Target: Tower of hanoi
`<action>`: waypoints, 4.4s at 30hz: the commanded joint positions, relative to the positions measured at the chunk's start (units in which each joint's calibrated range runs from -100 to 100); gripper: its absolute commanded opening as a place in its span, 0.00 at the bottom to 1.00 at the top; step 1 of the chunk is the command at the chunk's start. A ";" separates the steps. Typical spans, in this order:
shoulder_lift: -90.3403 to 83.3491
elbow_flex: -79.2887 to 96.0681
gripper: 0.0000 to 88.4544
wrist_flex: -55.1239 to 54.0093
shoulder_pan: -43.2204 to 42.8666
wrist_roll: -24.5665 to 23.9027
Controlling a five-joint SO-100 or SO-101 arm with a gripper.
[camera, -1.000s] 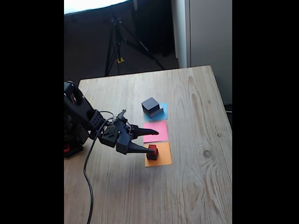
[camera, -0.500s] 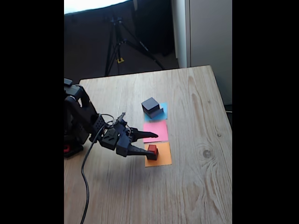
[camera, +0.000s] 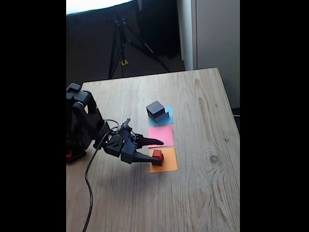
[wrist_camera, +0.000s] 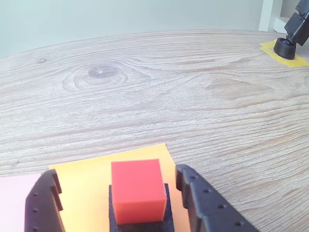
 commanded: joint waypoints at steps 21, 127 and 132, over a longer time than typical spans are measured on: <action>0.13 -1.36 0.15 -1.54 -1.39 1.99; -34.16 2.55 0.00 39.49 -23.95 -1.19; -25.60 3.91 0.00 26.06 -23.95 -1.69</action>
